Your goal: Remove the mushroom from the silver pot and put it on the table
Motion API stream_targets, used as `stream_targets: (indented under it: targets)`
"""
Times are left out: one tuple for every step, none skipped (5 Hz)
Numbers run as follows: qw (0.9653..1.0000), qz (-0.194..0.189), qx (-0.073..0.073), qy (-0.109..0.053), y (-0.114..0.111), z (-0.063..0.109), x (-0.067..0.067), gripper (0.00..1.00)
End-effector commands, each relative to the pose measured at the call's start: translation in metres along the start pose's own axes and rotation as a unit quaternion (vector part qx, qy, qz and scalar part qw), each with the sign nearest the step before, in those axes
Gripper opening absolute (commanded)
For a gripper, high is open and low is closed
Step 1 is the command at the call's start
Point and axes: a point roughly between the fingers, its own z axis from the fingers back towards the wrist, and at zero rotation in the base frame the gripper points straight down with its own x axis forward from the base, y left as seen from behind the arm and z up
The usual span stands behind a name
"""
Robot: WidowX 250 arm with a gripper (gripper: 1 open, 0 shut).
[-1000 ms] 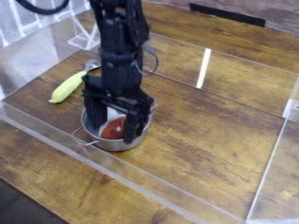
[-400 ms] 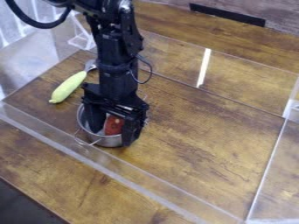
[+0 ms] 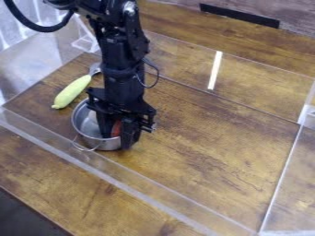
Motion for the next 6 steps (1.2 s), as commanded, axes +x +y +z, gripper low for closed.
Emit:
stream_targets:
  targets:
    - [0.9994,0.014,-0.004,-0.032,0.0101,0.0116,0.0092,1.00]
    - [0.9991,0.013,-0.005,-0.039,0.0091,0.0123,0.0116,0.00]
    - [0.9990,0.013,-0.005,-0.042,0.0088,0.0118,0.0136,0.00]
    - [0.9987,0.011,-0.007,-0.049,0.0053,0.0140,0.0147,1.00]
    - [0.9984,0.010,-0.007,-0.055,0.0021,0.0168,0.0159,1.00]
    - [0.9983,0.010,-0.006,-0.057,0.0024,0.0152,0.0180,0.00]
